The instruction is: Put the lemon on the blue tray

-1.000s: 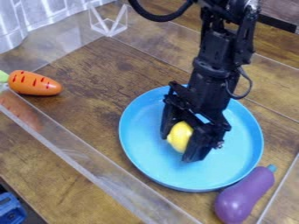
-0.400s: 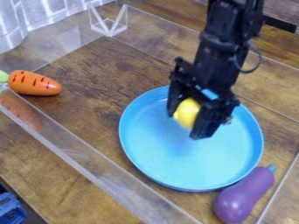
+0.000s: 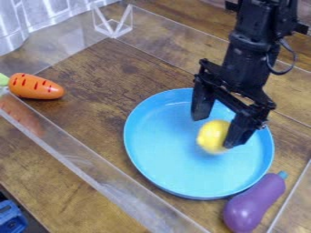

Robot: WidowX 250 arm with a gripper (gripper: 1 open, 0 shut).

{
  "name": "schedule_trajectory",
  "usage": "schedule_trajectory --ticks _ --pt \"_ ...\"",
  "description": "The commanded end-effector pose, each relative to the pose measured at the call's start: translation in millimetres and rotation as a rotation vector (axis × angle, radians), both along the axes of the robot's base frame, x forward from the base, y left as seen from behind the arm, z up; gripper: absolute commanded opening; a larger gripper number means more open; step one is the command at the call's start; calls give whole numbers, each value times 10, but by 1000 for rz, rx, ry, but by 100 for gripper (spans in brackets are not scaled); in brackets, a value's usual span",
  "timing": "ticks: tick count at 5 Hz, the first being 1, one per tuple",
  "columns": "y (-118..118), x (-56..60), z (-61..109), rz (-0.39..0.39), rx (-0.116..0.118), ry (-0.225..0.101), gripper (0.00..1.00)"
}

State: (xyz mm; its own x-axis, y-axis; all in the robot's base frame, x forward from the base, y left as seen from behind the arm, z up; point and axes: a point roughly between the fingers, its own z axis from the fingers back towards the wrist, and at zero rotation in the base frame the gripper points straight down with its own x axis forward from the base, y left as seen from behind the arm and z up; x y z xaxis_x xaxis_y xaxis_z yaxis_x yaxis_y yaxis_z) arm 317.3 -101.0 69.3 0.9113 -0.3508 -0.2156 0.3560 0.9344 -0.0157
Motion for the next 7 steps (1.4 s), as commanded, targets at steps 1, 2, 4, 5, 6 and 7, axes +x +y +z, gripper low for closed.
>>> schedule_trajectory --ticks 1,2,4,5,6,7 --pt "-33 22 114 -24 -16 -61 100" --pt "-53 -18 -45 -39 -23 -53 100" --pt "18 128 -47 -33 -33 -53 100" --pt "3 210 -140 -26 -35 -50 100" --pt "-16 293 -221 -20 -37 -48 100" --pt "10 403 -254 -10 -27 -45 100"
